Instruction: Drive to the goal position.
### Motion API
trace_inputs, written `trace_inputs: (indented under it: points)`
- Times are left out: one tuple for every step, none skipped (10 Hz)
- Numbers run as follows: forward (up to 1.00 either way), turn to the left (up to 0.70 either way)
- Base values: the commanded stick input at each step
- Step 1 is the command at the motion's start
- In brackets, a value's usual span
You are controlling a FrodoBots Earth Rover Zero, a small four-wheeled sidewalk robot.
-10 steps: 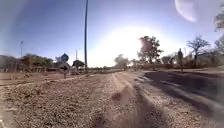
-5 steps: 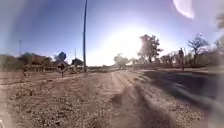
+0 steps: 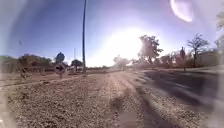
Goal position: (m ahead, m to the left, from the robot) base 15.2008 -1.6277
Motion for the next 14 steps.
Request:
trace_inputs:
  points:
    - [0.50,0.00]
    - [0.50,0.00]
    - [0.50,0.00]
    - [0.50,0.00]
    - [0.50,0.00]
    - [0.50,0.00]
    - [0.50,0.00]
    - [0.50,0.00]
    - [0.50,0.00]
    - [0.50,0.00]
    - [0.50,0.00]
    - [0.50,0.00]
    - [0.50,0.00]
    - [0.50,0.00]
